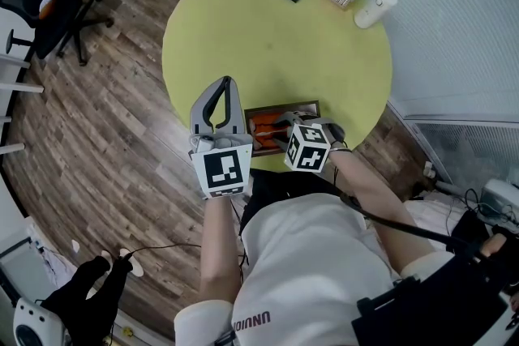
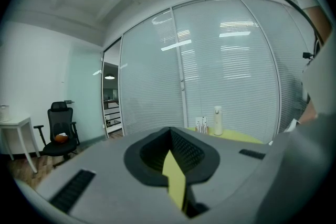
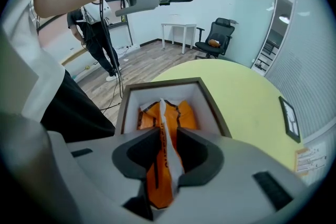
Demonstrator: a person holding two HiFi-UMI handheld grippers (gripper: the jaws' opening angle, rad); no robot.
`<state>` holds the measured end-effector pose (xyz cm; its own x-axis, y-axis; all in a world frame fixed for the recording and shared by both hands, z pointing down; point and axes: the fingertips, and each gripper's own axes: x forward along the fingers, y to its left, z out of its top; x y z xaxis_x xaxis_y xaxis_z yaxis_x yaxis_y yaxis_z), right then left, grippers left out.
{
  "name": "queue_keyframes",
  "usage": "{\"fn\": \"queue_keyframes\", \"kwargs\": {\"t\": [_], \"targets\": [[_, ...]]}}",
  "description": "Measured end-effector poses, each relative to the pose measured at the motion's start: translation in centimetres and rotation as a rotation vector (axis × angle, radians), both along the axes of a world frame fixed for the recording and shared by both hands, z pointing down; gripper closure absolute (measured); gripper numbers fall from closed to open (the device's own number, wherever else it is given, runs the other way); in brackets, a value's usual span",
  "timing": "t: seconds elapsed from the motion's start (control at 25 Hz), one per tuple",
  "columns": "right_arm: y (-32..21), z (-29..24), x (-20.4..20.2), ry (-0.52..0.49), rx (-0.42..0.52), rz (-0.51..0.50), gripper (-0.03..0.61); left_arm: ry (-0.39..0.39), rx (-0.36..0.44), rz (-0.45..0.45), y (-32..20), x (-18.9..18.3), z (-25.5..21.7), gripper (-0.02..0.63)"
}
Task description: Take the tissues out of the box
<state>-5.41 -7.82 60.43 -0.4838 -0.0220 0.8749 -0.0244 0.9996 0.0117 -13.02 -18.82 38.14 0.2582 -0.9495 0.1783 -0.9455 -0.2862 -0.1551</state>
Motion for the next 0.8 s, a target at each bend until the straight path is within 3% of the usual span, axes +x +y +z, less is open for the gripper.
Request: {"fn": "queue_keyframes", "kwargs": {"t": [0.44,0.8], "targets": [[0.03,-0.17,-0.02,-0.012,0.004,-0.008,0.536,-0.003,-0.002,-0.002,0.12,-0.07,0.17,0.603],[0.06,-0.88,0.3,-0.027,0.01,-0.007,0.549,0.001,-0.001,-0.01,0.44,-0.19,0.21,0.603]]}}
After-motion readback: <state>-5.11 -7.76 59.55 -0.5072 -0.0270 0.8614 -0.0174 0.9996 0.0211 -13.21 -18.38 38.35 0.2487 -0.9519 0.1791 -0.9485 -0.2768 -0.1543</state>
